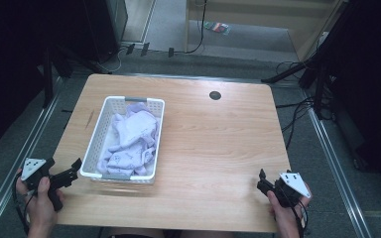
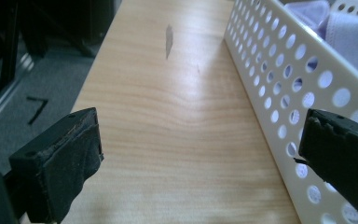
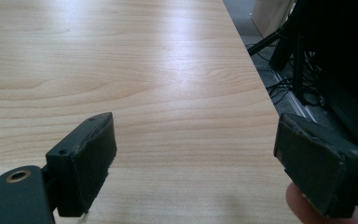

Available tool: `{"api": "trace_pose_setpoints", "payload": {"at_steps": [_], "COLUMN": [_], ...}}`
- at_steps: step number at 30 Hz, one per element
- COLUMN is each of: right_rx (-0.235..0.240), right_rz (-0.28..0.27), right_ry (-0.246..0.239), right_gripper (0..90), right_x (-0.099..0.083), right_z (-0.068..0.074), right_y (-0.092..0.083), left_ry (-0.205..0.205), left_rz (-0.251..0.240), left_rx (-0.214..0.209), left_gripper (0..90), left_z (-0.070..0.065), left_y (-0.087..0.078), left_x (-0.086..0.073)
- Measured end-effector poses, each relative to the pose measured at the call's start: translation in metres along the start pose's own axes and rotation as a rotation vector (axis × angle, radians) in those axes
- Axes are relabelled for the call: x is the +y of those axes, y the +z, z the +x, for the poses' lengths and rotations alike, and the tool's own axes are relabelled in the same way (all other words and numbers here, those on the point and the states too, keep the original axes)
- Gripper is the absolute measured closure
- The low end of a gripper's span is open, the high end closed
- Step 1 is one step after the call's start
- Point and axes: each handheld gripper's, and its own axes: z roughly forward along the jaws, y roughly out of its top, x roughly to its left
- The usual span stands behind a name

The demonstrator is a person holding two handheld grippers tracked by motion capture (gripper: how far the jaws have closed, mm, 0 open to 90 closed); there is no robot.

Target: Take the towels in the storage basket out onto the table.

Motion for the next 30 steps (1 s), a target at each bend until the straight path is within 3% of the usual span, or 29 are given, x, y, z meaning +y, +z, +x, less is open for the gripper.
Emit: {"api": "trace_pose_setpoints", "payload": {"at_steps": [7, 12, 20, 26, 30], "right_rx": [0.004, 0.0, 0.006, 0.001, 0.006], "right_rz": [-0.002, -0.005, -0.007, 0.003, 0.011], "right_ry": [0.005, -0.01, 0.012, 0.008, 0.011], "right_gripper": [13.2, 13.1, 13.3, 13.2, 13.0], "right_x": [0.0, 0.0, 0.0, 0.0, 0.0], "right_z": [-0.001, 0.002, -0.001, 0.0, 0.0], "right_y": [0.0, 0.001, -0.001, 0.0, 0.0], "left_ry": [-0.044, -0.064, -0.044, -0.033, -0.021], "left_rz": [-0.024, -0.03, -0.049, -0.015, 0.012], "left_rx": [-0.002, -0.045, -0.09, -0.116, -0.155], "left_gripper": [0.0, 0.0, 0.0, 0.0, 0.0], "left_z": [0.01, 0.014, 0.0, -0.014, -0.028], "left_y": [-0.003, -0.011, -0.035, -0.045, -0.047], "left_x": [0.005, 0.014, 0.042, 0.065, 0.081]}}
